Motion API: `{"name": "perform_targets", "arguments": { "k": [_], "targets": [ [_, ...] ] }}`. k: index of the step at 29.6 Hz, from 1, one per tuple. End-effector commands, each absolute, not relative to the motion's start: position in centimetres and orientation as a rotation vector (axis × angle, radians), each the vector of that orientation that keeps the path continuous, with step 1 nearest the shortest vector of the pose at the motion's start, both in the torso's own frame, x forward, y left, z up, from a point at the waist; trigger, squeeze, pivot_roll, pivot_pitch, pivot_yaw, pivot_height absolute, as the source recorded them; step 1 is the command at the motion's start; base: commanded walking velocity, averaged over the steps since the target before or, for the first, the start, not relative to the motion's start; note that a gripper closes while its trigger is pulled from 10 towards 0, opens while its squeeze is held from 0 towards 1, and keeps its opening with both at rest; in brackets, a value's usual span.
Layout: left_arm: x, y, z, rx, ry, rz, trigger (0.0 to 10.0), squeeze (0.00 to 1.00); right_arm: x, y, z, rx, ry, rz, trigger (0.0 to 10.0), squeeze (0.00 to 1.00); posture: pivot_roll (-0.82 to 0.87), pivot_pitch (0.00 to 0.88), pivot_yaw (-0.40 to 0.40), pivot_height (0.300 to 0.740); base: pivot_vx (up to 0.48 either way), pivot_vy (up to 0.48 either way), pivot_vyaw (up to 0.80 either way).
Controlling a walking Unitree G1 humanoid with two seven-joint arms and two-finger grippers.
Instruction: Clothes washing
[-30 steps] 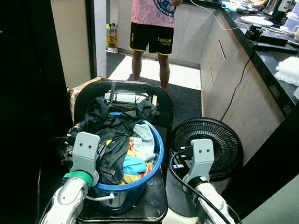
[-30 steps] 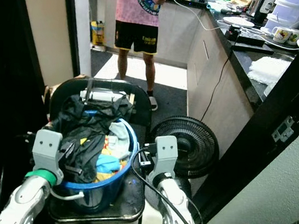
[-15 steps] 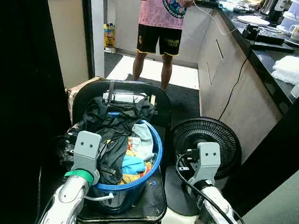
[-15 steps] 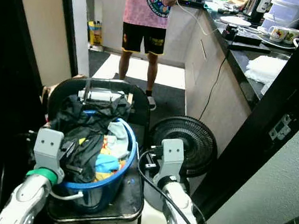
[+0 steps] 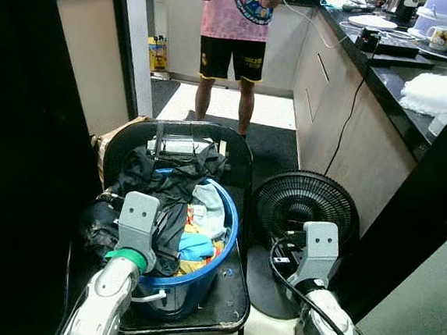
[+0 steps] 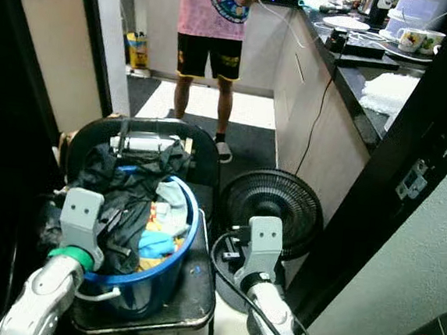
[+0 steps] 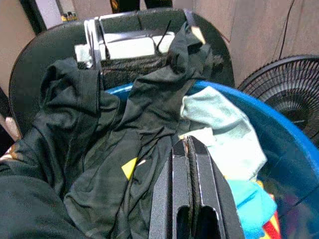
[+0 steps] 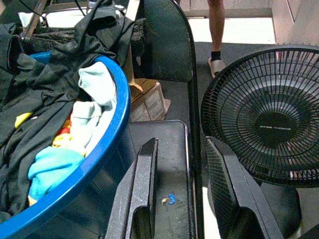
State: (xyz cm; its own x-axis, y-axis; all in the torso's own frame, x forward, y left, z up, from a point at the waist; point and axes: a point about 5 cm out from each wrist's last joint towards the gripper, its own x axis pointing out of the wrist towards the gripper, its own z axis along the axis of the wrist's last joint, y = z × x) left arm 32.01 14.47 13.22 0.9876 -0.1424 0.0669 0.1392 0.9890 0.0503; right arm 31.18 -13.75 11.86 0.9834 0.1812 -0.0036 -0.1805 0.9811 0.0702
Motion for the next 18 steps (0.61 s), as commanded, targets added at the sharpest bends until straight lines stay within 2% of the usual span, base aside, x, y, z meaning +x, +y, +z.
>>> {"name": "perform_targets", "arguments": {
  "k": [1,18],
  "targets": [
    [32.0,14.8,12.6,0.037,-0.043,-0.131,10.0,0.00,31.2,-13.6,11.9,0.071,0.012,0.181,10.0,0.00,-0.06,0.041,0.090,0.740,0.000,0.000,0.00],
    [31.8,16.0,12.8,0.010,-0.056,-0.028,10.0,0.00,32.3,-11.8,12.6,0.057,0.016,0.288,10.0,0.00,-0.02,0.027,0.024,0.740,0.000,0.000,0.00]
  ]
}}
